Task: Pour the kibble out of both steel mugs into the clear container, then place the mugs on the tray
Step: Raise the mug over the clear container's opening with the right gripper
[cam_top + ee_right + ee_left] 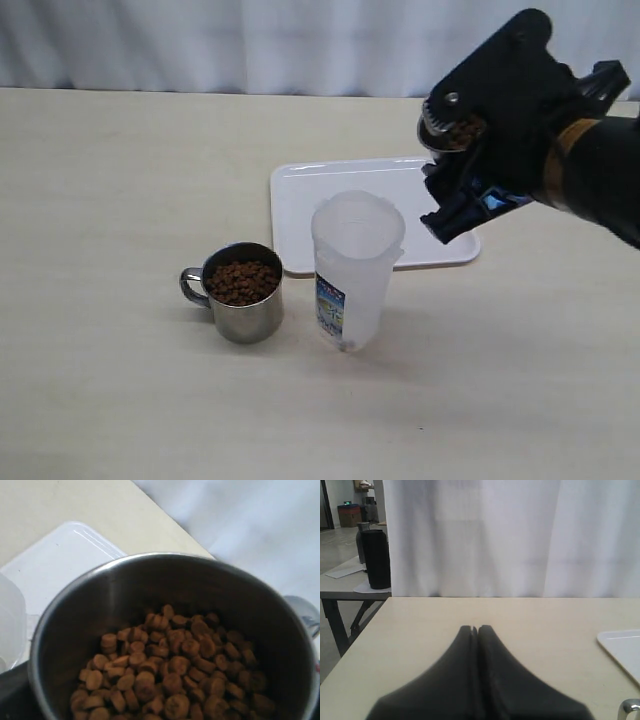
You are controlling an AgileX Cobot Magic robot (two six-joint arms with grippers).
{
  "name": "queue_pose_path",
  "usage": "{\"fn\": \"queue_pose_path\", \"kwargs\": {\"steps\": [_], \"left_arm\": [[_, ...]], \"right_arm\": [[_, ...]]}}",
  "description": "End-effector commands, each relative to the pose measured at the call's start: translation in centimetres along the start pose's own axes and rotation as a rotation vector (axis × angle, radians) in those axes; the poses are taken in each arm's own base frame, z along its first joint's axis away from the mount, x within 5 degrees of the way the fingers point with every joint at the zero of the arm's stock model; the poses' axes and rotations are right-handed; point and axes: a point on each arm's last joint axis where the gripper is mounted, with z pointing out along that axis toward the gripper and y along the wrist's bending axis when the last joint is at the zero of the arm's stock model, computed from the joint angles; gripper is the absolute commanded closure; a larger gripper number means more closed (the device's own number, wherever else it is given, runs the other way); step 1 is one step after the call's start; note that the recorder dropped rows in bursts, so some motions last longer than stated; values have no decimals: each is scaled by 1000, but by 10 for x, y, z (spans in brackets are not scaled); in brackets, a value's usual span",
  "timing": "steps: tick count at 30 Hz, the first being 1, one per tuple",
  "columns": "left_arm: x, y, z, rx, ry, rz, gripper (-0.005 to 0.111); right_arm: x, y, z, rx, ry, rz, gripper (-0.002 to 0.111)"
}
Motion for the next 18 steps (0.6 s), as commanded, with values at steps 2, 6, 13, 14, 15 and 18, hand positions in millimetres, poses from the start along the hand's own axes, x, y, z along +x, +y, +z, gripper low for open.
{"fn": "queue_pose_path", "kwargs": {"steps": [2,6,13,14,15,18], "left_arm": [[0,0,0,8,-4,-5,107],[0,0,0,8,-4,-5,107],[0,0,0,8,-4,-5,107],[0,0,0,8,-4,-5,107],[0,0,0,8,-4,-5,107],[0,0,0,8,-4,-5,107]], "right_arm": [[-15,18,11,34,12,-142,104],[-18,27,20,80,28,-203,104],[-22,29,22,96,-13,-303,104],[-22,29,22,106,-15,-324,104],[-23,29,22,106,-18,-344,104],[-25,31,22,88,-39,-407,104]]}}
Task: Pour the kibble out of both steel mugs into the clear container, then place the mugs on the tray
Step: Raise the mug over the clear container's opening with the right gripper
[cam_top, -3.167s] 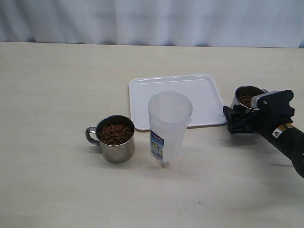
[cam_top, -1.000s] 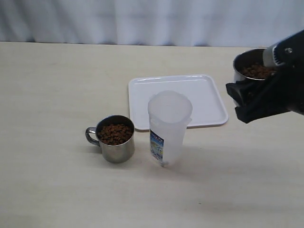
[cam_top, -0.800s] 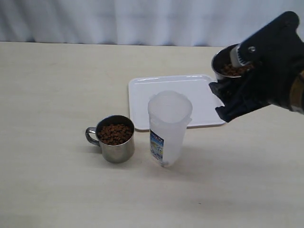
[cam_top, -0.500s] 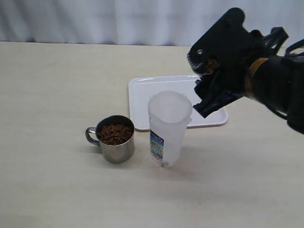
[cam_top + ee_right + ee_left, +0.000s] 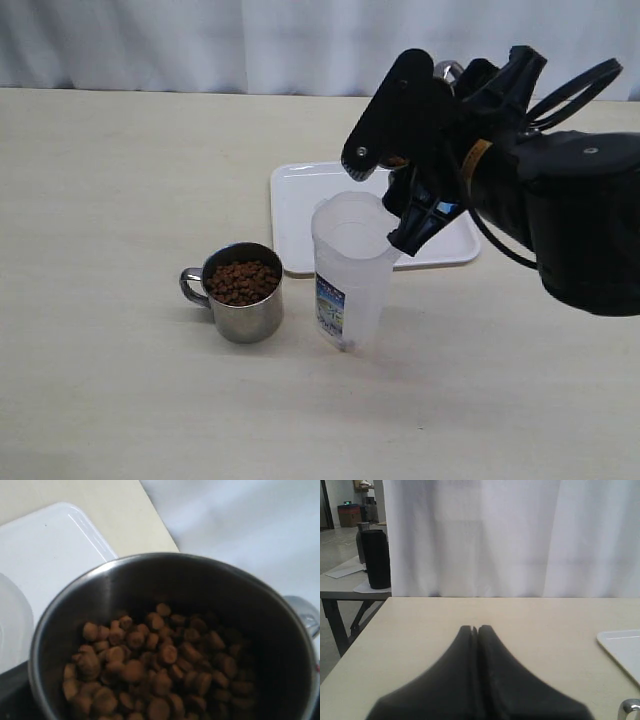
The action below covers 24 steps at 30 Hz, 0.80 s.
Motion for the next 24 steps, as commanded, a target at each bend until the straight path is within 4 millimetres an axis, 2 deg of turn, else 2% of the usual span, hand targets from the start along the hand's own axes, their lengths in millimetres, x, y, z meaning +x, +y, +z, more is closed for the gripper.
{"fn": "queue_pose_path", "kwargs": {"steps": [1,13,24], "left_arm": [[0,0,0,8,-4,-5,107],[0,0,0,8,-4,-5,107],[0,0,0,8,-4,-5,107]], "right_arm": [[-6,-2,-2,12,-43,-97,104],[5,9,0,-29,-26,-173,104],[7,9,-4,-30,-36,-223,104]]}}
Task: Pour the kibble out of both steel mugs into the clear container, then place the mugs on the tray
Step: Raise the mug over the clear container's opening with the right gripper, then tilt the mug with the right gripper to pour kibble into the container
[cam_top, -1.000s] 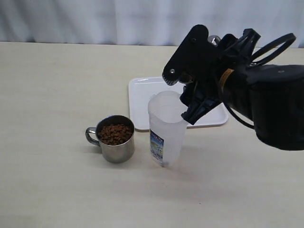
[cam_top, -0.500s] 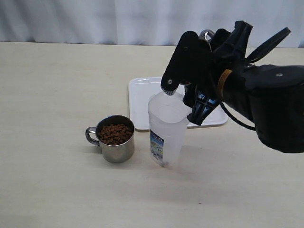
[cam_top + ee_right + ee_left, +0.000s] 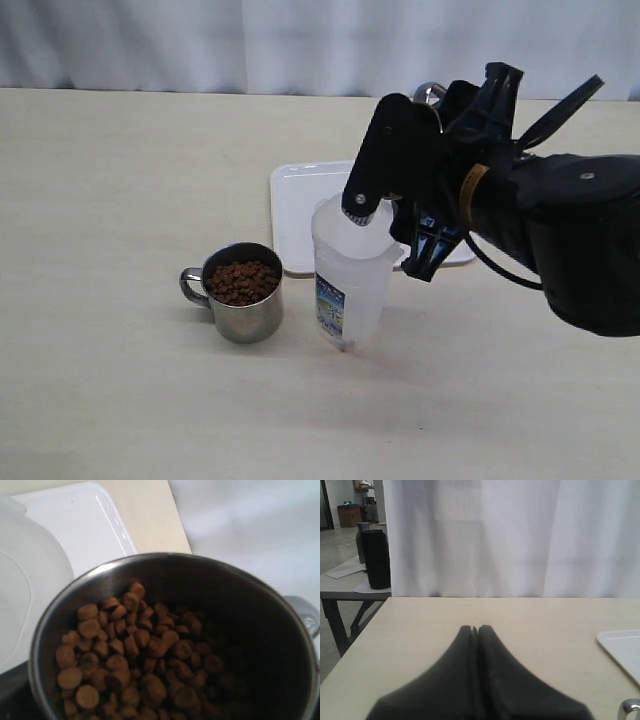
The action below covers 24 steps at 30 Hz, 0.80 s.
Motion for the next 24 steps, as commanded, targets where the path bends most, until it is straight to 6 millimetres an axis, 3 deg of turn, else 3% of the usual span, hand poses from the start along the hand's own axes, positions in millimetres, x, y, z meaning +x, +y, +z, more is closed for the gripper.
{"fn": "queue_pose_path", "kwargs": {"steps": [1,7,24], "left_arm": [[0,0,0,8,-4,-5,107],[0,0,0,8,-4,-5,107],[0,0,0,8,-4,-5,107]], "right_arm": [[-1,-1,-7,18,-22,-49,104],[-4,0,-24,66,-32,-101,104],[-14,-3,-27,132,-105,-248,104]]}}
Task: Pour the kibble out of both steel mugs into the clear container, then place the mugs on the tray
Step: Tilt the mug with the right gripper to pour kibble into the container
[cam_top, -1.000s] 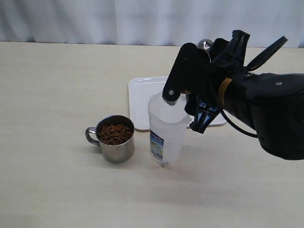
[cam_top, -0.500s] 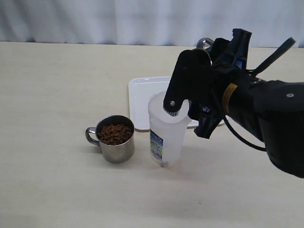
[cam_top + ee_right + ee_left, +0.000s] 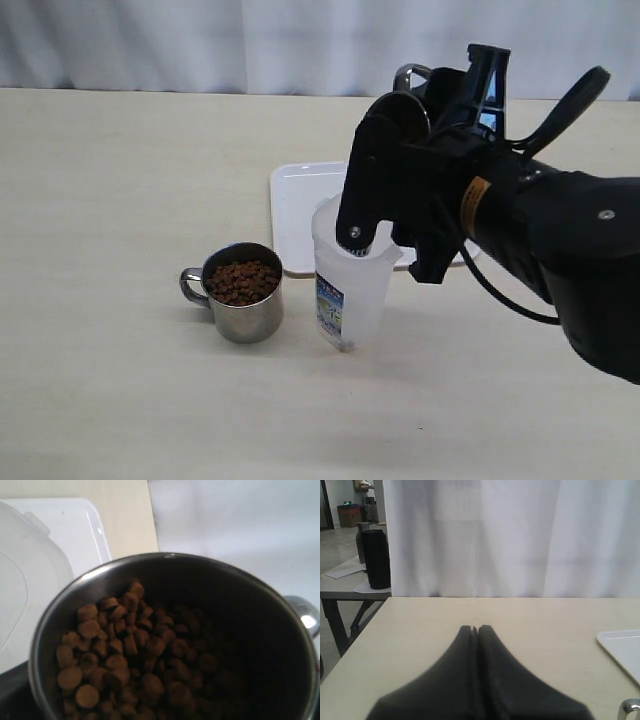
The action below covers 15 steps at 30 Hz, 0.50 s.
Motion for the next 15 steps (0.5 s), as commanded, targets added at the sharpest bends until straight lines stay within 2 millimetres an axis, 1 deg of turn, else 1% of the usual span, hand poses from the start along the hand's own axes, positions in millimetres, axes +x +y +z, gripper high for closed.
{"fn": "queue_pose_path", "kwargs": {"steps": [1,8,13,15], "left_arm": [[0,0,0,8,-4,-5,107],[0,0,0,8,-4,-5,107],[0,0,0,8,-4,-5,107],[0,0,0,8,-4,-5,107]], "right_arm": [[-2,-6,-3,47,-23,-56,104],[-2,-3,0,39,-15,-128,104],[-3,7,9,14,8,-197,104],[-3,6,10,31,14,-231,104]]}}
